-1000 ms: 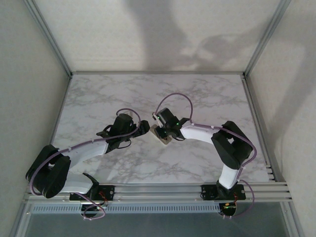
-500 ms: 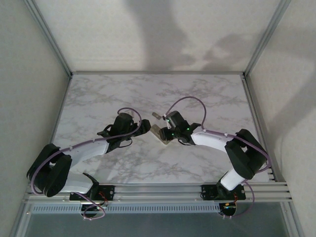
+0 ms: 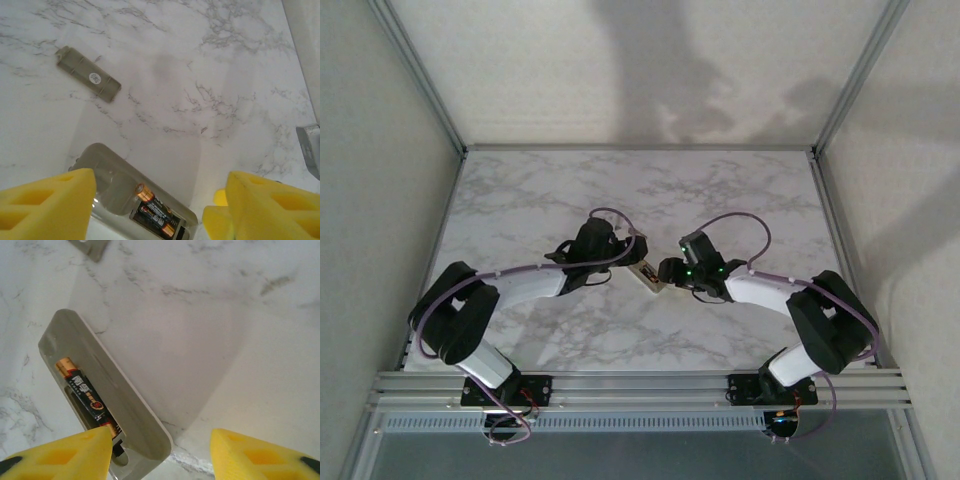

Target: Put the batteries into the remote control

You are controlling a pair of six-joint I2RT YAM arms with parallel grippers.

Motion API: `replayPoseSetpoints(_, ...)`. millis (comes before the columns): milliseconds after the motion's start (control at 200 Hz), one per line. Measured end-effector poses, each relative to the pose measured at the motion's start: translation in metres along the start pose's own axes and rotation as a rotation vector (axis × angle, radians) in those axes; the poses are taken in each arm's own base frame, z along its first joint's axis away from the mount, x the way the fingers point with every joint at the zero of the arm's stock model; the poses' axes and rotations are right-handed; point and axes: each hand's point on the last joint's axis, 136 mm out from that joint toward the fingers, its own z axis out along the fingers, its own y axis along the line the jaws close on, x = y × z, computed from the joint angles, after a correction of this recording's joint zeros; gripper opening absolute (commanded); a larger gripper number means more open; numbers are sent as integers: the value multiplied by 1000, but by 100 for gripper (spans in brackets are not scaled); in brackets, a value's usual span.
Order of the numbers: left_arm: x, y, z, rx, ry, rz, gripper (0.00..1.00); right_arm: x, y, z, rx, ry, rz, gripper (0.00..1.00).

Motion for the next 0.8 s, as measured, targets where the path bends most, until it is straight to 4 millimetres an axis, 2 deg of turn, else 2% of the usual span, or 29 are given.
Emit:
replayPoseSetpoints(120,7,-2,4,22,28,7,65,8,-2,2,-21,20,103,55)
replayPoseSetpoints(185,8,-4,5,36,34,11,64,10,-1,3,-35,27,151,59)
replayPoseSetpoints(406,9,-16,6,100,48,31,62,8,7,4,-84,18,259,61)
replayPoseSetpoints(531,15,-17,10,116,71,38,62,7,11,4,-104,22,291,69)
replayPoseSetpoints(801,25,-16,16,132,108,39,62,12,6,6,-100,29,339,68)
